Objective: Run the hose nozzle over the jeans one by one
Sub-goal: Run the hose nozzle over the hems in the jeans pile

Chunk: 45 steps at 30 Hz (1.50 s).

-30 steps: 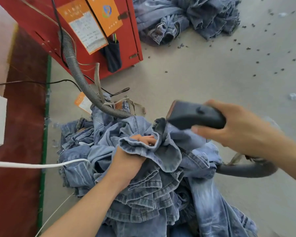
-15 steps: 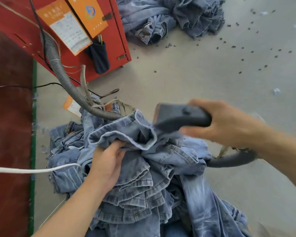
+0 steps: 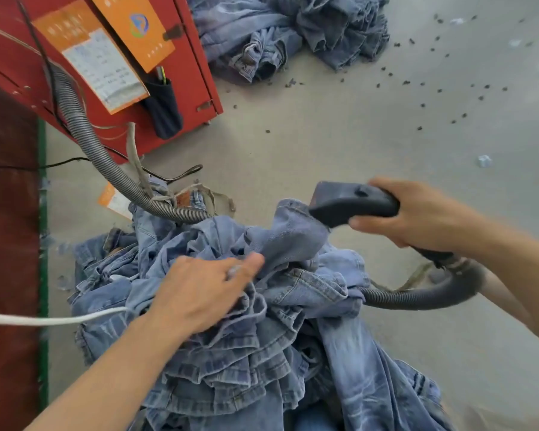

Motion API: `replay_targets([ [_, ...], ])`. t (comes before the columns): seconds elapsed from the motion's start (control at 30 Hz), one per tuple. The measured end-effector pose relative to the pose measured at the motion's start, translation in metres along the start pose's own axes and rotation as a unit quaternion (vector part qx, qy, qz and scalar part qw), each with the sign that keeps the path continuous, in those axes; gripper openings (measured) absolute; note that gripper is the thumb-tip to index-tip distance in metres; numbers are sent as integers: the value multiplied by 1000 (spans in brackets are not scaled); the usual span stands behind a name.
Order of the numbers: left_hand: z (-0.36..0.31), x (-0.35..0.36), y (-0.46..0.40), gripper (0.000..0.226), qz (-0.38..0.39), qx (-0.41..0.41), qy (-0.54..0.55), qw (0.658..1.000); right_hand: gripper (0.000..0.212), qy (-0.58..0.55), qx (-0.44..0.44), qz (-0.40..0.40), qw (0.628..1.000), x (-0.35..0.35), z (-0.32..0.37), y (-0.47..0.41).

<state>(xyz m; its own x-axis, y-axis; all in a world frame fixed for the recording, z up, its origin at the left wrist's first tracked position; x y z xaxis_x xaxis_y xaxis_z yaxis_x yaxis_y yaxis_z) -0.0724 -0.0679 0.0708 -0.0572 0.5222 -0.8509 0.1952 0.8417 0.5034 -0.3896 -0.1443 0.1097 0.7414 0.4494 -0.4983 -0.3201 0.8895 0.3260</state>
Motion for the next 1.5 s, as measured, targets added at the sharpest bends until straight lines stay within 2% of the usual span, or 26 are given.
replay_targets([
  [0.03, -13, -1, -5, 107, -3, -21, -120, 993, 20, 13, -1, 12, 1000, 2, -7, 6],
  [0.1, -33, 10, -15, 134, 30, -58, -239, 969, 22, 55, -11, 29, 998, 7, -16, 15],
  [0.13, -39, 15, -21, 136, 41, -72, -256, 963, 22, 71, -17, 39, 997, 8, -19, 18],
  [0.2, -38, 17, -34, 117, 9, -95, -258, 961, 24, 79, -25, 59, 995, 11, -25, 23],
  [0.3, -24, 19, -55, 75, -54, -99, -210, 971, 26, 62, -19, 99, 993, 18, -34, 23],
  [0.37, -15, 21, -63, 62, -85, -106, -171, 976, 27, 82, -12, 113, 990, 24, -39, 18],
  [0.53, 1, 28, -70, 58, -103, -133, -108, 980, 24, 150, 19, 129, 980, 52, -45, 1],
  [0.67, 1, 31, -65, 56, -106, -113, -93, 983, 22, 161, 10, 101, 982, 90, -27, -35],
  [0.77, 9, 31, -62, 58, -94, -103, -68, 988, 19, 123, -5, 96, 988, 104, -2, -54],
  [0.87, 18, 30, -55, 64, -79, -103, -20, 991, 17, 48, -31, 40, 998, 87, 18, -48],
  [0.97, 15, 31, -46, 52, -153, -147, 73, 974, 17, -10, -44, -48, 998, 46, 24, -29],
  [1.03, 13, 33, -45, 16, -192, -154, 177, 953, 18, -43, -30, -83, 995, 23, 21, -17],
  [1.07, 13, 31, -46, 7, -200, -143, 243, 938, 19, -61, -21, -95, 993, 15, 18, -13],
  [1.13, 15, 30, -48, 46, -202, -119, 386, 892, 18, -84, -9, -105, 991, 7, 14, -7],
  [1.2, 18, 29, -46, 66, -180, -105, 469, 858, 17, -73, -8, -81, 994, 9, 15, -4],
  [1.3, 21, 32, -40, 68, -149, -89, 478, 861, 19, 5, -18, -13, 1000, 19, 19, 2],
  [1.4, 27, 32, -37, 43, -138, -80, 451, 878, 19, 20, -24, 20, 999, 28, 17, 8],
  [1.47, 28, 32, -34, 17, -120, -56, 473, 871, 20, 16, -26, 16, 999, 30, 15, 9],
  [1.5, 28, 30, -32, 14, -109, -46, 486, 866, 20, 14, -25, 13, 1000, 29, 15, 9],
])
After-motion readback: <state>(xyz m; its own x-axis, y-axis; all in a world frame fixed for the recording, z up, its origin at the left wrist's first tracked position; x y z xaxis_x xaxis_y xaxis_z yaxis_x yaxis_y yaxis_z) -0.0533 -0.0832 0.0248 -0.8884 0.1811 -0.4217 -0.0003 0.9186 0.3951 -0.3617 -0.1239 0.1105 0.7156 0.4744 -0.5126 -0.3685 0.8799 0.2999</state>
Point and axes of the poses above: each hand's wrist, its own y-axis away from the middle knuckle, its own x-axis out of the palm, z = x × y, the point moved 3 cm from there along -y, towards the middle knuckle, and after that the axes turned 9 degrees about -y, right-handed, at the moved point
